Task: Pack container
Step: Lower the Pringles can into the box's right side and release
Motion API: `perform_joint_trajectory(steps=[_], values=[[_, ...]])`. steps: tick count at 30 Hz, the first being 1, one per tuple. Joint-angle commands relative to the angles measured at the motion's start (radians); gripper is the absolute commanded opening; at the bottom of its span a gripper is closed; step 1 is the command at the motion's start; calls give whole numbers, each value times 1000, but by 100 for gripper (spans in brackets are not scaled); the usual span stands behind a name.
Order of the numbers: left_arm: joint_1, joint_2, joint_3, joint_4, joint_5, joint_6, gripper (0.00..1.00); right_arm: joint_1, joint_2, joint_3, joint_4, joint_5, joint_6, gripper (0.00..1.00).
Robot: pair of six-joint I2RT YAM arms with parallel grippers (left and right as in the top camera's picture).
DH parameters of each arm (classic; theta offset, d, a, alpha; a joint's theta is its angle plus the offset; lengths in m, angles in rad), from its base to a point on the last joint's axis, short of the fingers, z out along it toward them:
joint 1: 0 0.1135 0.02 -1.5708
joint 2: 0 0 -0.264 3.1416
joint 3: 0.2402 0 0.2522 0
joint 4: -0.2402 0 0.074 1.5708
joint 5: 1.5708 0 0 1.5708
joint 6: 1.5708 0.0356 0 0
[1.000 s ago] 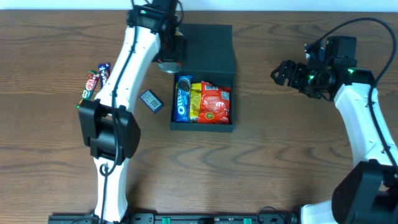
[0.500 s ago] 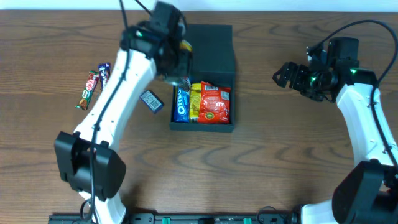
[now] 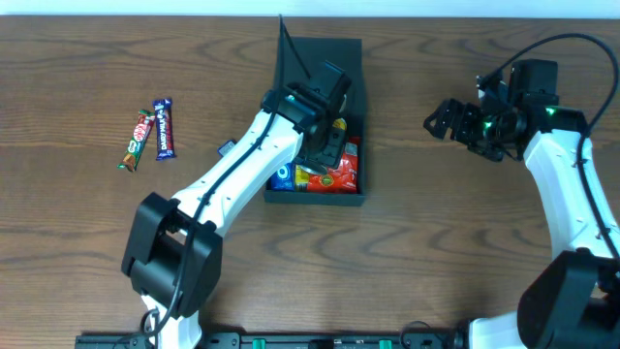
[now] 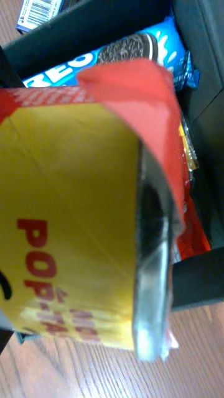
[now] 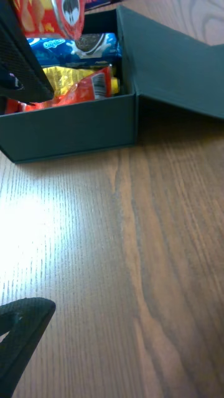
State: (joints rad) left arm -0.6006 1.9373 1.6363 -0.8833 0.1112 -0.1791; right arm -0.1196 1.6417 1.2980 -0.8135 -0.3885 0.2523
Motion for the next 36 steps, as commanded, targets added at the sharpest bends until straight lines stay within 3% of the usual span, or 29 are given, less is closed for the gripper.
perform_joint_trajectory(steps=[1,8,16,36], values=[[5,40,-5,4,-30,-17,47,-9,-14,16,-10,-8,-7,99],[3,52,-5,58,67,-123,48,-9,-14,16,-20,-8,-6,99],[-25,53,-5,101,93,-209,53,-9,-14,16,-17,-8,-7,99],[-61,97,-5,126,135,-366,51,-9,-14,16,-17,-8,-33,99]])
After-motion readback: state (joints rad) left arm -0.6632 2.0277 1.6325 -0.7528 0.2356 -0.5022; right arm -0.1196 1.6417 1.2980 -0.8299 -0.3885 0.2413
